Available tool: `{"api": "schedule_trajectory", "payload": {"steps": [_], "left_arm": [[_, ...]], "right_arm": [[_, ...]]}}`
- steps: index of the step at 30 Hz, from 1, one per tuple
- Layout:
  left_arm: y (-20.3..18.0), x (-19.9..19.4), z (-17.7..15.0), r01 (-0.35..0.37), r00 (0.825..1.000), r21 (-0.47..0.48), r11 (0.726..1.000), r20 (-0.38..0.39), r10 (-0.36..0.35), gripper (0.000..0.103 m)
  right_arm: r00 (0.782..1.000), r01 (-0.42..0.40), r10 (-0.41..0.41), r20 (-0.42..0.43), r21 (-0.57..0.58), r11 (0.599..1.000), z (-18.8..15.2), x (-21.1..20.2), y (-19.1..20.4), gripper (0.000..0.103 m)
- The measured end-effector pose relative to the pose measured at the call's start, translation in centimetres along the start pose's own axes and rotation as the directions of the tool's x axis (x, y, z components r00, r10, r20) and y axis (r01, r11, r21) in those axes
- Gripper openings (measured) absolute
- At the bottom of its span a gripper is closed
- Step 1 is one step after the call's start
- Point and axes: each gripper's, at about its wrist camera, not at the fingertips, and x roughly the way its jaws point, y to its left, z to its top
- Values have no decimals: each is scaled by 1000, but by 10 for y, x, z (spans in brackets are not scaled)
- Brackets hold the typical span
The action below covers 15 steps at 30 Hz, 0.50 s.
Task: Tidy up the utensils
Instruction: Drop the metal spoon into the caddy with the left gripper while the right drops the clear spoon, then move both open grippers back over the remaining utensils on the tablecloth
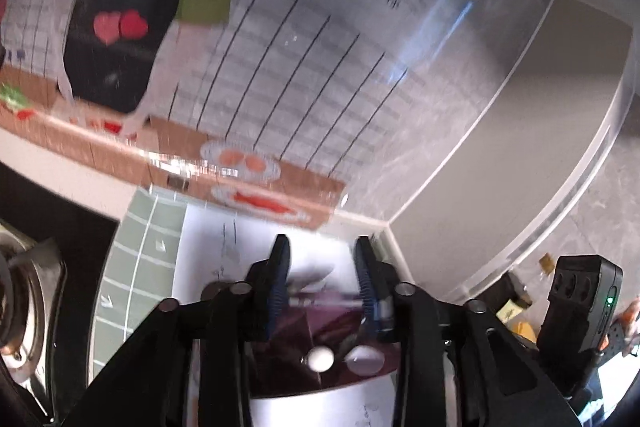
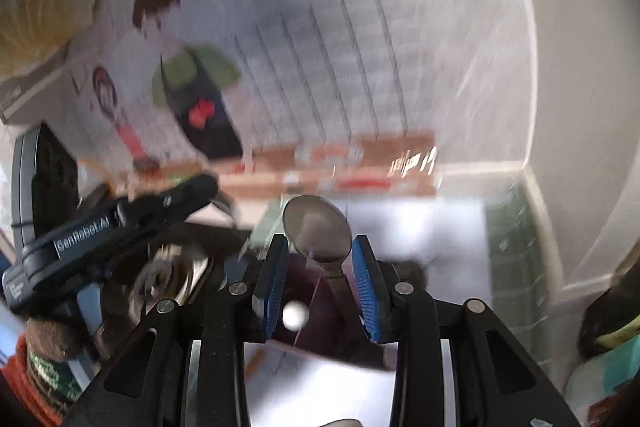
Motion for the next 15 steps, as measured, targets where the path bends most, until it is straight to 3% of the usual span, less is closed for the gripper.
{"api": "schedule_trajectory", "payload": {"steps": [7, 10, 15], "left_arm": [[2, -34, -10, -15, 1000, 8, 1000, -4, 15, 60], [6, -63, -19, -95, 995, 36, 995, 15, 94, 64], [26, -110, -52, -270, 963, 106, 957, 10, 270, 68]], "right_arm": [[997, 43, -41, 63, -18, 999, -14, -33, 1, 34], [994, 85, -81, 72, -52, 995, -25, -48, 5, 35], [992, 117, -122, -26, -160, 980, -59, -43, 18, 35]]}}
